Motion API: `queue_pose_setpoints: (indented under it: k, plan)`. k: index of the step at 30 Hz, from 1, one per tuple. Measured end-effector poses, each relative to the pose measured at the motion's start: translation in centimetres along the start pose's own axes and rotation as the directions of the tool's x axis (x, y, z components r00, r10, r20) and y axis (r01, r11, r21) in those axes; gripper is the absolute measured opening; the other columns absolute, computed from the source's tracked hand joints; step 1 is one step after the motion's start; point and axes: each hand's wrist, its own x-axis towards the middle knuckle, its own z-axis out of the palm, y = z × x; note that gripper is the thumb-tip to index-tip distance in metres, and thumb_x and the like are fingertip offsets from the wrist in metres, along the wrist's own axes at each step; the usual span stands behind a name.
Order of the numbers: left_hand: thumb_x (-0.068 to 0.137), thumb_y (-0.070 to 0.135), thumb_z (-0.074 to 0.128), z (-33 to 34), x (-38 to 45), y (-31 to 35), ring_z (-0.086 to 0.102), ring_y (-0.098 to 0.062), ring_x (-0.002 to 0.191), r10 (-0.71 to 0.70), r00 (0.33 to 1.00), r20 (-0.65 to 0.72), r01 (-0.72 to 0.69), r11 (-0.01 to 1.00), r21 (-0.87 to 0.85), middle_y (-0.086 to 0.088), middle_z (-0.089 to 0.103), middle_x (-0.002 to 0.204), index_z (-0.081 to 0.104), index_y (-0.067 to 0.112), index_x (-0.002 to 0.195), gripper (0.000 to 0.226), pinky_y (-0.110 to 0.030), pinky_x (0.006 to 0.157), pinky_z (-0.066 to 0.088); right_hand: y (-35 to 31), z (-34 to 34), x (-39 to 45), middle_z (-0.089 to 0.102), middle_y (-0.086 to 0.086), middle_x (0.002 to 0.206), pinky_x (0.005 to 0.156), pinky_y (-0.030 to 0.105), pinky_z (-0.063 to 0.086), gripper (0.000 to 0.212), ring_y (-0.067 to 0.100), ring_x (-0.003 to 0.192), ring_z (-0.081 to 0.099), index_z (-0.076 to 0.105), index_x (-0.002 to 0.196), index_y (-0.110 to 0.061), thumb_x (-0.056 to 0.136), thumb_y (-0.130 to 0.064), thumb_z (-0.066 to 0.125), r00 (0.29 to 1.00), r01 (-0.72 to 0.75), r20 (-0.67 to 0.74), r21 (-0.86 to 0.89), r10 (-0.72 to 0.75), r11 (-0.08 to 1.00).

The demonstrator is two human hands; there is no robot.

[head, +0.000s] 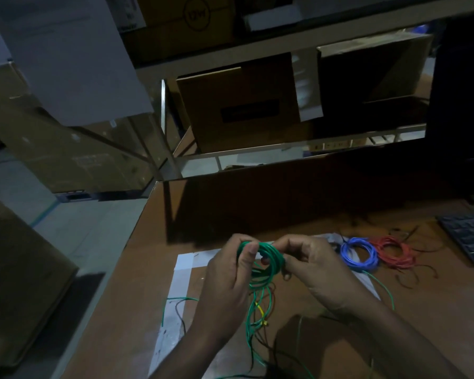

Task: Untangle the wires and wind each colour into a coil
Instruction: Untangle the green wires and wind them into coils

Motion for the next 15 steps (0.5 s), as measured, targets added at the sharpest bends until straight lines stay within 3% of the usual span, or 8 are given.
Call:
queue_pose_setpoints:
  k: [2,5,7,9,11,15]
  plan:
    - [0.108,0.035,0.042,0.7,0.3,0.1,0.062,-0.010,0.079,-0.028,0.999,-0.027,0.029,0.999,0.022,0.012,0.062,0.085,0.063,0.024,0.095,0.027,-0.013,0.065,0.042,0.8,0.2,-0.5,0.068,-0.016,0.098,0.079,0.017,0.050,0.025,-0.003,0.092,0.062,0.072,0.100,-0.027,0.098,-0.007,0.058,0.987,0.039,-0.146,-0.178,-0.065,0.983]
    - [0.107,0.035,0.042,1.6,1.2,0.0,0.061,-0.009,0.077,-0.084,0.992,-0.090,0.083,0.996,-0.012,0.010,0.063,0.083,0.065,0.025,0.095,0.027,-0.018,0.064,0.044,1.9,0.9,-1.9,0.055,-0.018,0.105,0.085,0.020,0.046,0.014,0.007,0.106,0.056,0.064,0.101,-0.031,0.090,-0.022,0.068,0.876,0.146,-0.354,-0.451,-0.327,0.881]
    - [0.107,0.037,0.041,2.6,1.5,0.0,0.061,-0.010,0.078,-0.104,0.989,-0.108,0.102,0.994,-0.024,0.009,0.062,0.082,0.064,0.025,0.094,0.029,-0.025,0.065,0.047,2.7,1.0,-2.4,0.053,-0.008,0.100,0.083,0.024,0.047,0.014,0.012,0.098,0.055,0.069,0.102,-0.023,0.092,-0.032,0.066,0.836,0.211,-0.320,-0.561,-0.445,0.801]
    - [0.108,0.038,0.040,3.8,1.2,0.5,0.058,-0.009,0.075,-0.133,0.988,-0.081,0.130,0.990,-0.049,0.009,0.060,0.079,0.063,0.025,0.093,0.030,-0.027,0.066,0.046,3.5,0.6,-2.4,0.057,-0.001,0.096,0.081,0.030,0.050,0.031,0.016,0.093,0.056,0.073,0.109,-0.017,0.099,-0.039,0.055,0.825,0.227,-0.269,-0.646,-0.496,0.729]
    - [0.108,0.039,0.040,5.2,0.8,1.2,0.061,-0.012,0.077,-0.177,0.983,-0.044,0.172,0.981,-0.092,0.006,0.062,0.081,0.064,0.025,0.092,0.032,-0.033,0.068,0.049,4.0,-0.2,-2.2,0.059,0.001,0.091,0.077,0.031,0.048,0.029,0.018,0.087,0.057,0.075,0.105,-0.014,0.096,-0.034,0.057,0.795,0.214,-0.270,-0.713,-0.543,0.668]
    - [0.108,0.036,0.040,7.2,0.4,2.5,0.063,-0.003,0.076,-0.202,0.979,-0.037,0.193,0.968,-0.162,0.010,0.066,0.080,0.064,0.024,0.089,0.033,-0.022,0.066,0.049,5.3,-1.7,-2.8,0.066,0.006,0.092,0.078,0.038,0.052,0.023,0.024,0.087,0.061,0.074,0.103,-0.009,0.097,-0.024,0.058,0.759,0.200,-0.255,-0.785,-0.600,0.586]
